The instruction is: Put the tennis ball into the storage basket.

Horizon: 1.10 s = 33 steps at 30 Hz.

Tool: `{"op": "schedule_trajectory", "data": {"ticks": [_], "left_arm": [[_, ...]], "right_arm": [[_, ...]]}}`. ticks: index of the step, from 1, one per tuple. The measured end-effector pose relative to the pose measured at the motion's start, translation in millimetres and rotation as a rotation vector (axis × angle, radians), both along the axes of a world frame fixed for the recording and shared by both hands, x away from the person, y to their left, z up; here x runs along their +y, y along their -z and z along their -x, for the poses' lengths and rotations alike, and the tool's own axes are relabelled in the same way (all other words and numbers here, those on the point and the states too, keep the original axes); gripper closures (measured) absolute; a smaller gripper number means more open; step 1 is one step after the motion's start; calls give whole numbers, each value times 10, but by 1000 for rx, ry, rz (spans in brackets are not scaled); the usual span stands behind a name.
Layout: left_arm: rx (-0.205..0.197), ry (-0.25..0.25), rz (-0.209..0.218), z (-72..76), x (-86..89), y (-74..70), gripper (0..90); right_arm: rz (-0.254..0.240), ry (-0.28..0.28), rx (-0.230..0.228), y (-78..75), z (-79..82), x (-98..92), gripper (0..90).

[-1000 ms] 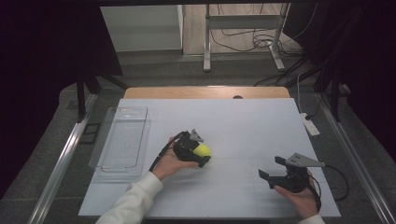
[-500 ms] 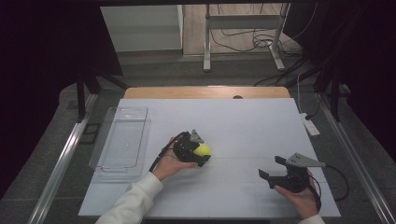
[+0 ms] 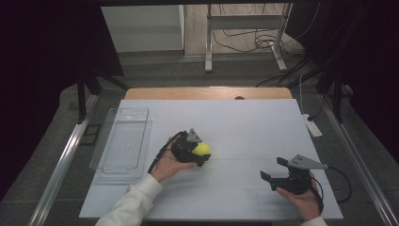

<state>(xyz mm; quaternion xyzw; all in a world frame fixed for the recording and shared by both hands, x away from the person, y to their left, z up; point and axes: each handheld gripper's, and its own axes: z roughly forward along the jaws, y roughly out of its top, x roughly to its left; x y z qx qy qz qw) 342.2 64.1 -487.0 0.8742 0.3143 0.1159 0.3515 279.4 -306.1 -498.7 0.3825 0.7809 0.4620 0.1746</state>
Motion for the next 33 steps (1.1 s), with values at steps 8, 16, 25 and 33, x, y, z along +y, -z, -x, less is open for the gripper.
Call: {"op": "schedule_trajectory", "data": {"ticks": [8,16,25,33], "left_arm": [[-1,-4,12,11,38,-36,274],[-12,-7,22,25,74,-77,274],[-28,-9,43,46,109,-131,274],[-45,-8,65,72,153,-210,274]], "right_arm": [[-1,0,-2,0,2,-2,105],[-1,0,-2,-2,3,-2,105],[-1,0,-4,-4,5,-2,105],[-1,1,-4,-4,5,-3,105]]}}
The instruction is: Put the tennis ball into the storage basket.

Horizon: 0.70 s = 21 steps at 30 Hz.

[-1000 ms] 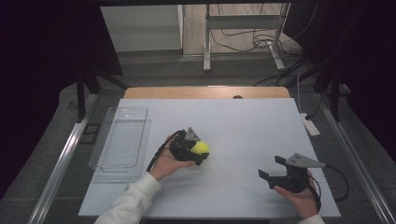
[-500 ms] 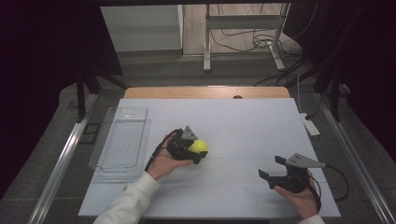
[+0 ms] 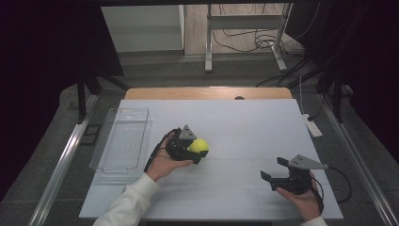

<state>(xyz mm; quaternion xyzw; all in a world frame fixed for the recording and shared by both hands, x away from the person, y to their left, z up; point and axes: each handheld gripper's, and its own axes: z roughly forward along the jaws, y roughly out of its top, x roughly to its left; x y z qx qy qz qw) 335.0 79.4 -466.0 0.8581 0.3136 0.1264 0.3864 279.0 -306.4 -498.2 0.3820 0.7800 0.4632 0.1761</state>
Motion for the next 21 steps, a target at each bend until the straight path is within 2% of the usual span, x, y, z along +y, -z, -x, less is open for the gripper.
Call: {"op": "schedule_trajectory", "data": {"ticks": [21], "left_arm": [[-36,-5,36,66,96,-165,274]], "right_arm": [[-2,1,-2,-4,4,1,105]]}}
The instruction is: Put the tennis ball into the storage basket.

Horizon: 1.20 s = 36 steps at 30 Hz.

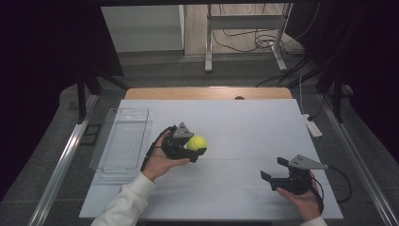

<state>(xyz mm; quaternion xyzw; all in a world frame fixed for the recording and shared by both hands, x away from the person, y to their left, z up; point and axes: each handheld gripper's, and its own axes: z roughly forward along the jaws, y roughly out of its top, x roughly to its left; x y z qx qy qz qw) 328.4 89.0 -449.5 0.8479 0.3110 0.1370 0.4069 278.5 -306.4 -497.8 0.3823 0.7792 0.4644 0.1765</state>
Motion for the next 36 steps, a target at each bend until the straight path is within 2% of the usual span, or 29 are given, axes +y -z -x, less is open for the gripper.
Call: {"op": "schedule_trajectory", "data": {"ticks": [19,36], "left_arm": [[-22,-11,33,27,82,-95,274],[-46,-28,45,56,178,-187,274]], "right_arm": [[1,0,0,1,-1,0,106],[1,1,-2,2,-1,-6,106]]}}
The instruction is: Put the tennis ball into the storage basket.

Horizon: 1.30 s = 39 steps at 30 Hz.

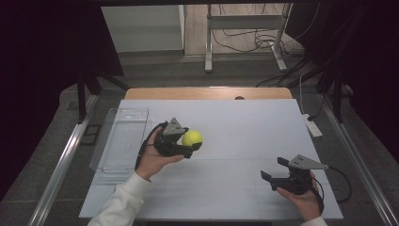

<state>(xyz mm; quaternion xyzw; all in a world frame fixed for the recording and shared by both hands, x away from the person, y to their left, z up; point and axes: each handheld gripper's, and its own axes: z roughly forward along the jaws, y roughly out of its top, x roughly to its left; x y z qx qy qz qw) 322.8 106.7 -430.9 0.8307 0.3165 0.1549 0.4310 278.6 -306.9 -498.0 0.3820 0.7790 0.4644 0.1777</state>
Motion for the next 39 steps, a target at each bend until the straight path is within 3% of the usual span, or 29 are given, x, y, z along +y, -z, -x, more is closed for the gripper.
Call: {"op": "schedule_trajectory", "data": {"ticks": [39], "left_arm": [[-62,-64,70,46,287,-230,274]], "right_arm": [[2,5,-2,-5,2,0,107]]}}
